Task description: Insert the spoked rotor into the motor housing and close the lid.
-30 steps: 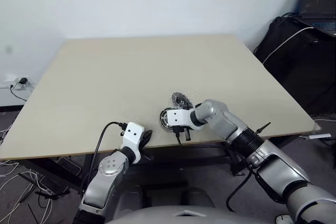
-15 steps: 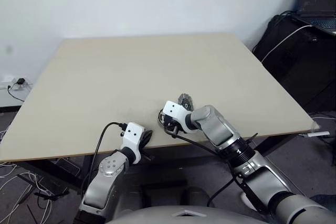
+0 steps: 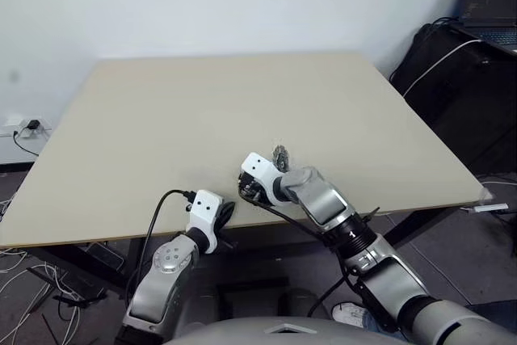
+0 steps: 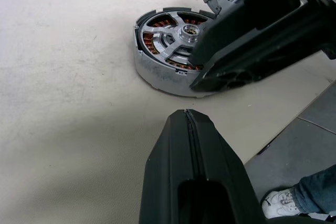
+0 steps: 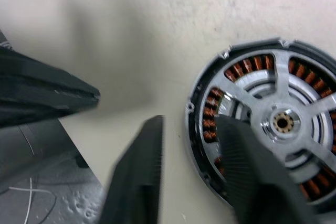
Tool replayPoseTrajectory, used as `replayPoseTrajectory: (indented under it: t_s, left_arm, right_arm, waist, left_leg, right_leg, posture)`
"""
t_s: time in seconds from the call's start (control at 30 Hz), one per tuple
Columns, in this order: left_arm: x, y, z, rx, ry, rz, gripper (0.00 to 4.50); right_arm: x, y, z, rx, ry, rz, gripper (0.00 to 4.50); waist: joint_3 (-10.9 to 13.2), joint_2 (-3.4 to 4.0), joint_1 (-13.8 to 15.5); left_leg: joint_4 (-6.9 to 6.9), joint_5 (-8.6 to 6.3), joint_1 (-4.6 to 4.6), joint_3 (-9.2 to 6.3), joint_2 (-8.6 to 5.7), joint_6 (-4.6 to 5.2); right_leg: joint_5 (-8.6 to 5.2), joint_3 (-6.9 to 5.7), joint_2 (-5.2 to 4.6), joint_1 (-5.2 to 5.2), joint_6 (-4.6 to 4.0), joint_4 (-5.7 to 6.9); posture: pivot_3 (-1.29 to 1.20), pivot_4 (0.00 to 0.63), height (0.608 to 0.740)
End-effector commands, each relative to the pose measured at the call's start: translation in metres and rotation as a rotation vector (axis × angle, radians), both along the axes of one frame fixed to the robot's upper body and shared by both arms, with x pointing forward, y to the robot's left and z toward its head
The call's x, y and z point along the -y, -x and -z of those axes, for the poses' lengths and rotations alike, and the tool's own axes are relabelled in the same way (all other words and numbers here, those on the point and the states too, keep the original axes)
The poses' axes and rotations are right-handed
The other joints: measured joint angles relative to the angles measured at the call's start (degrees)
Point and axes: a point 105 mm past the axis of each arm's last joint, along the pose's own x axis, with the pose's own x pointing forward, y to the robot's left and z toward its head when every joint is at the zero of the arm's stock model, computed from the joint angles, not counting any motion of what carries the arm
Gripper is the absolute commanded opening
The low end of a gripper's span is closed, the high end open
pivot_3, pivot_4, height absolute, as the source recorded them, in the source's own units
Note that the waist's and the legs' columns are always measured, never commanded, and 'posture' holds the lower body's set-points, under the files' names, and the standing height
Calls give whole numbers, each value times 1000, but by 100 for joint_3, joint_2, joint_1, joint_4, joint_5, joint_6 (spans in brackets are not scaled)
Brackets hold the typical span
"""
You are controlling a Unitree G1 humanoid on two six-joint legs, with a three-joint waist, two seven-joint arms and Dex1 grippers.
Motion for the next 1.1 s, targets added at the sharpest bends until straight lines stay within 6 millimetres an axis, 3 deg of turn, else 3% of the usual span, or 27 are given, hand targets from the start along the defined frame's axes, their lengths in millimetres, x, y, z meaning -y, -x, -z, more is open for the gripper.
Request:
replayPoseTrajectory:
  t_s: [0.03,0.17,0.37,0.47,0.63,0.73,0.83,0.93,1.1]
  left_arm:
    - [2,-3,-10,47,12,2,0]
    - [2,-3,-10,47,13,6,0]
    - [4,-2,-9,43,15,18,0]
    - [4,-1,-9,39,13,23,0]
    - [4,0,-8,36,10,29,0]
    - [4,0,-8,35,9,31,0]
    - [3,0,-8,32,7,33,0]
    - [4,0,-7,29,6,36,0]
    - [7,-1,-6,27,9,48,0]
  right_arm:
    - [-13,-3,-26,92,-85,-48,2003]
    - [-21,-2,-50,174,-175,-71,2003]
    - [-37,-1,-111,410,-460,-85,2003]
    - [-35,-7,-147,605,-620,8,2003]
    - [-25,-10,-175,843,-702,94,2003]
    - [-10,-19,-177,923,-668,192,2003]
    - [28,-39,-173,1003,-559,401,2003]
    - [53,-50,-167,1023,-491,553,2003]
    - [105,-61,-125,981,-153,734,2003]
  waist:
    - [0,0,-1]
    - [0,0,-3]
    - [1,0,0]
    - [1,0,2]
    - [1,1,0]
    - [1,1,-2]
    - [1,1,5]
    - [1,2,1]
    - [1,3,-12]
  left_leg:
    - [0,0,0,0,0,0]
    - [-1,0,0,-1,0,0]
    - [-4,0,0,-1,0,0]
    - [-9,0,0,-1,0,0]
    - [-20,0,1,2,-1,-1]
    - [-21,0,1,4,-1,-1]
    - [-21,0,1,6,-1,-1]
    - [-21,0,2,9,-1,-2]
    - [-29,2,3,16,-1,-4]
  right_leg:
    - [0,0,0,0,0,0]
    - [0,0,0,0,0,-1]
    - [0,-1,0,0,1,-2]
    - [0,-1,0,0,1,-4]
    - [0,-2,0,-2,1,-10]
    - [-1,-1,-1,-2,0,-13]
    - [0,0,-2,-2,0,-13]
    - [0,1,-4,-2,0,-12]
    - [-1,8,-2,-10,-1,-12]
  posture:
    - [0,0,740]
    - [0,0,740]
    - [0,0,740]
    - [0,0,740]
    - [0,0,740]
    - [0,0,740]
    - [0,0,740]
    - [0,0,740]
    - [0,0,740]
